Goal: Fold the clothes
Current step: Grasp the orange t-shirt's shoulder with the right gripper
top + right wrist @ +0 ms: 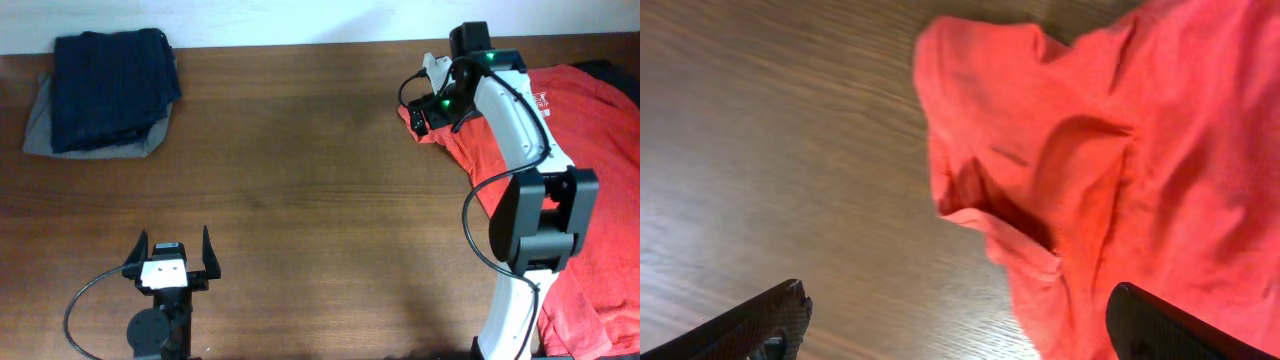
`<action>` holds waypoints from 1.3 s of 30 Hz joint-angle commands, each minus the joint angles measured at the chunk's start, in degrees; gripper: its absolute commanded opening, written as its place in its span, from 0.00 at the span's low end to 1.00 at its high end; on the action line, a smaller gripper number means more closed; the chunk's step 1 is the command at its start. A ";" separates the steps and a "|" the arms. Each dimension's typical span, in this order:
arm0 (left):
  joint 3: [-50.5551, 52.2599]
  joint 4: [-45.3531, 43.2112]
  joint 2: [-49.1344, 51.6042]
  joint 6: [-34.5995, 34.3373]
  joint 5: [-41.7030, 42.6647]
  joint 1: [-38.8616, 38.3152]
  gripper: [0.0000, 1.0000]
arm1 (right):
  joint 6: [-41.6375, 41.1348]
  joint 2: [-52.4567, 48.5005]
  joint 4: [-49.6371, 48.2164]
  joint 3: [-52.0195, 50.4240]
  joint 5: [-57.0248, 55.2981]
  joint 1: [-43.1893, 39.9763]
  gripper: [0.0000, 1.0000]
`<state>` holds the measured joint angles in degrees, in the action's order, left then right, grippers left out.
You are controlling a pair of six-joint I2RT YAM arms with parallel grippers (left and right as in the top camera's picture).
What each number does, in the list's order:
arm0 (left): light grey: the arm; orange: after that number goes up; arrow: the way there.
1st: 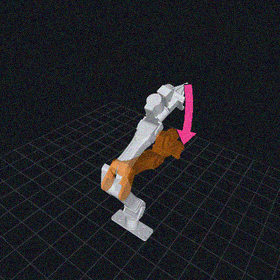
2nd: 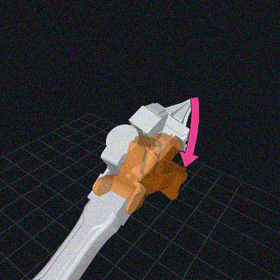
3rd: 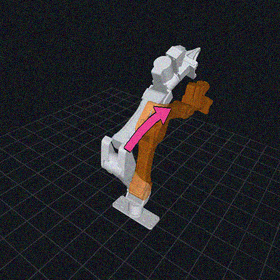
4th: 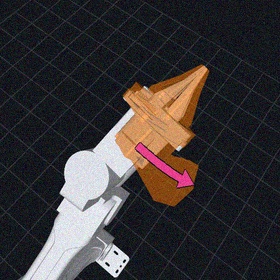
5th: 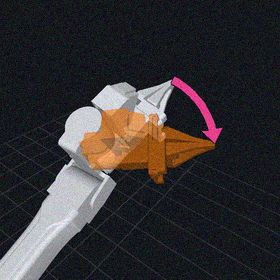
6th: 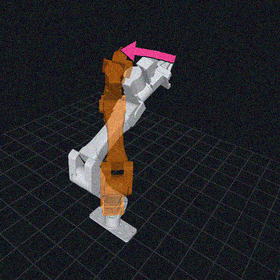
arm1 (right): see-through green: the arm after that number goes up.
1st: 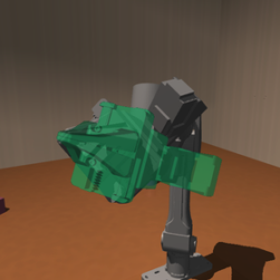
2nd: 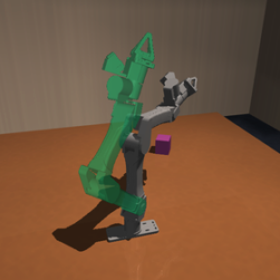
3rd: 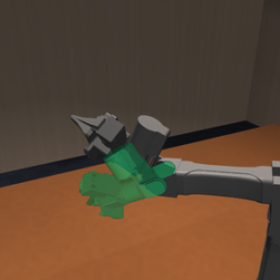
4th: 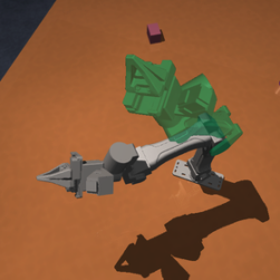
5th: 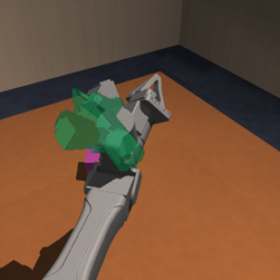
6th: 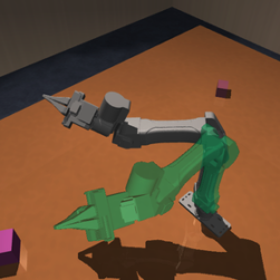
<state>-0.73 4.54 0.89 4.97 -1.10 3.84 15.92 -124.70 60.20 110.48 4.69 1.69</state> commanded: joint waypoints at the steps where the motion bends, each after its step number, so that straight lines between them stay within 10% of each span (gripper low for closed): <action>1: 0.22 0.13 -0.48 0.74 -0.20 0.35 0.99 | 0.79 -2.14 0.24 1.29 -3.26 0.17 0.99; 30: 0.22 0.13 -0.48 0.74 -0.20 0.35 0.99 | -1.64 -8.22 -1.68 0.37 -5.18 0.07 0.99; 39: 0.22 0.13 -0.48 0.74 -0.20 0.35 0.99 | -1.86 -9.20 -2.10 0.33 -5.38 0.07 0.71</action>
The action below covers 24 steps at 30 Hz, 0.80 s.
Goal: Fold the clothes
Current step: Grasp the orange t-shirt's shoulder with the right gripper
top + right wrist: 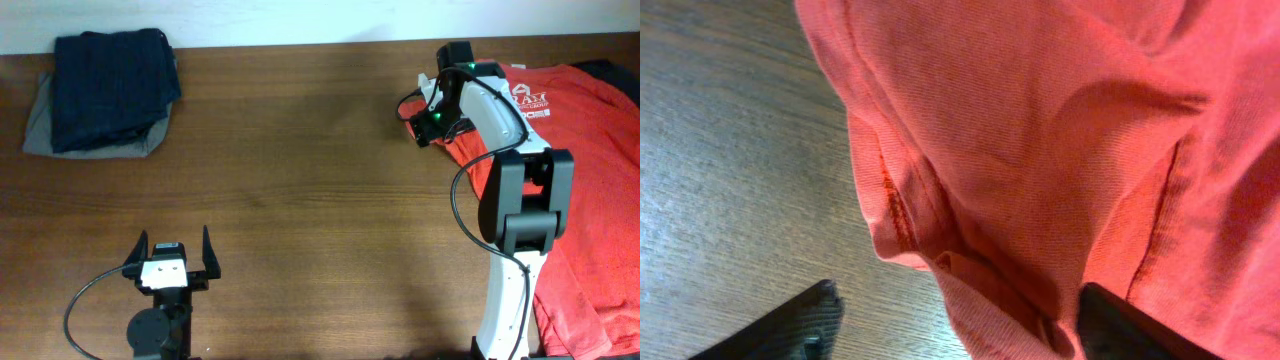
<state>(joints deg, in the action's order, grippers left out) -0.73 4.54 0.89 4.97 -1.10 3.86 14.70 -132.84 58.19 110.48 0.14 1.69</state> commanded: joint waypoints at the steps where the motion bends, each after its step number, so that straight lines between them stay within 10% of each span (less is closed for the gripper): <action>1: 0.22 0.13 -0.48 0.74 -0.20 0.33 0.99 | -0.90 -1.07 -0.13 0.33 -0.83 0.07 0.66; 9: 0.22 0.13 -0.48 0.74 -0.20 0.33 0.99 | -4.50 -1.05 -0.37 0.37 -0.79 0.09 0.05; 24: 0.22 0.13 -0.48 0.74 -0.20 0.33 0.99 | -8.20 -0.13 1.22 4.92 19.91 4.31 0.04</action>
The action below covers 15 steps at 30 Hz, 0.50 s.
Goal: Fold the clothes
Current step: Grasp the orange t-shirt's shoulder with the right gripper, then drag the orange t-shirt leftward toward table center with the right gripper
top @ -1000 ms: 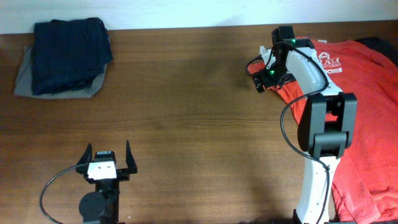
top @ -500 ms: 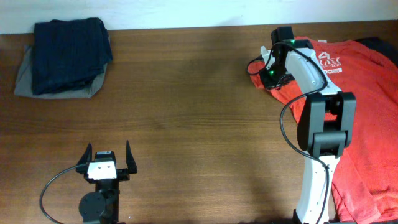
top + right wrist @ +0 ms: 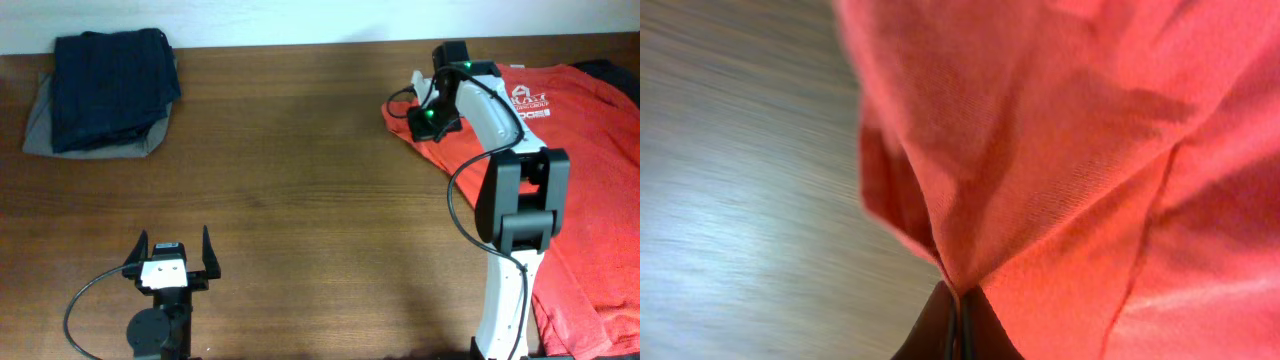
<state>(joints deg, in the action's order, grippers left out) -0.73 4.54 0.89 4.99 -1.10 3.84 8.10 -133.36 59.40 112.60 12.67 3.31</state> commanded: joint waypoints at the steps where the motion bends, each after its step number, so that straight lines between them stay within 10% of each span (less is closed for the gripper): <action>1: 0.22 0.13 -0.48 0.72 -0.20 0.35 0.99 | -1.60 0.46 0.20 3.37 8.37 3.56 0.04; 15: 0.22 0.13 -0.48 0.72 -0.20 0.35 0.99 | -8.02 0.46 -1.38 4.72 11.17 19.08 0.04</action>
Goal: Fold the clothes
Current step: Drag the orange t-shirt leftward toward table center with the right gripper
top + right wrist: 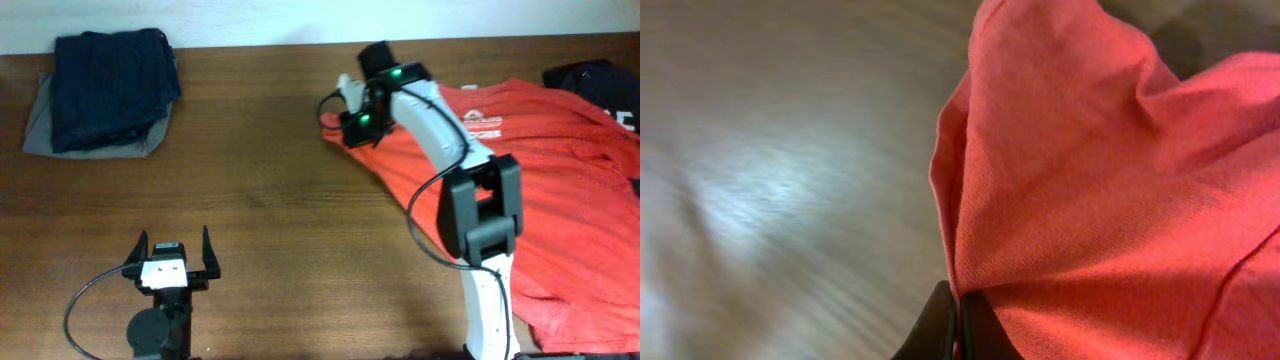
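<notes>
A red T-shirt with white print lies spread over the right half of the table. My right gripper is shut on the shirt's left edge near the table's far middle. In the right wrist view the red cloth bunches up from between the closed fingertips, and the table under it is blurred. My left gripper stands open near the front left, with nothing between its fingers.
A folded dark navy garment lies on a grey one at the back left. Another dark garment shows at the back right edge, partly under the red shirt. The right arm crosses over the shirt.
My right gripper, still shut on the shirt's edge, has moved to the left, and the shirt has come with it and lies further across the table. The dark garment at the back right shows more.
My right gripper was open over the shirt's left corner. It then sat lower around a fold of the cloth, still open. Then it was shut on that fold. Now the shirt has been pulled left toward the middle. The left arm has stayed where it was.
</notes>
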`<action>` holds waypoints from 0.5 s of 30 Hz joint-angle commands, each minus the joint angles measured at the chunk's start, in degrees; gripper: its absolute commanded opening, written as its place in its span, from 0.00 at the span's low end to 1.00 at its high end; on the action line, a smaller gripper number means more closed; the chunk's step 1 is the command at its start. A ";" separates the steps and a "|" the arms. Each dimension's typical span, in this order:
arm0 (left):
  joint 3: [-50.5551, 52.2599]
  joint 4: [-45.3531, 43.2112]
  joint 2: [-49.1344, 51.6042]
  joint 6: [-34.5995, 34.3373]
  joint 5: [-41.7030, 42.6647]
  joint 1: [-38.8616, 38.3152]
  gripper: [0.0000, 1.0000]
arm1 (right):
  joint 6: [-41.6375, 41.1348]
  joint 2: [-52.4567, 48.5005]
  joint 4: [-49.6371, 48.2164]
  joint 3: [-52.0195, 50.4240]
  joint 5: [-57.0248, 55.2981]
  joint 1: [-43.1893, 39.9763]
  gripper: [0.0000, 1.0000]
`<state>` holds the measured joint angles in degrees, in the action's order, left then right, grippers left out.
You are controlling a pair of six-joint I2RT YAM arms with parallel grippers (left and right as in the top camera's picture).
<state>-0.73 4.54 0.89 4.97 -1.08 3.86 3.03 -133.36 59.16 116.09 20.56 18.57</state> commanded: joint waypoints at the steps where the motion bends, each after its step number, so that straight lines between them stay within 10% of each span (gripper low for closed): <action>1: 0.22 0.13 -0.48 0.74 -0.22 0.33 0.99 | -3.17 0.46 -1.64 1.22 3.30 5.18 0.04; 15: 0.22 0.13 -0.48 0.74 -0.22 0.33 0.99 | -11.04 0.46 -9.09 1.22 3.21 22.88 0.04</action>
<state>-0.73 4.54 0.89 4.97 -1.10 3.84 -4.03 -133.36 50.70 116.09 22.24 38.96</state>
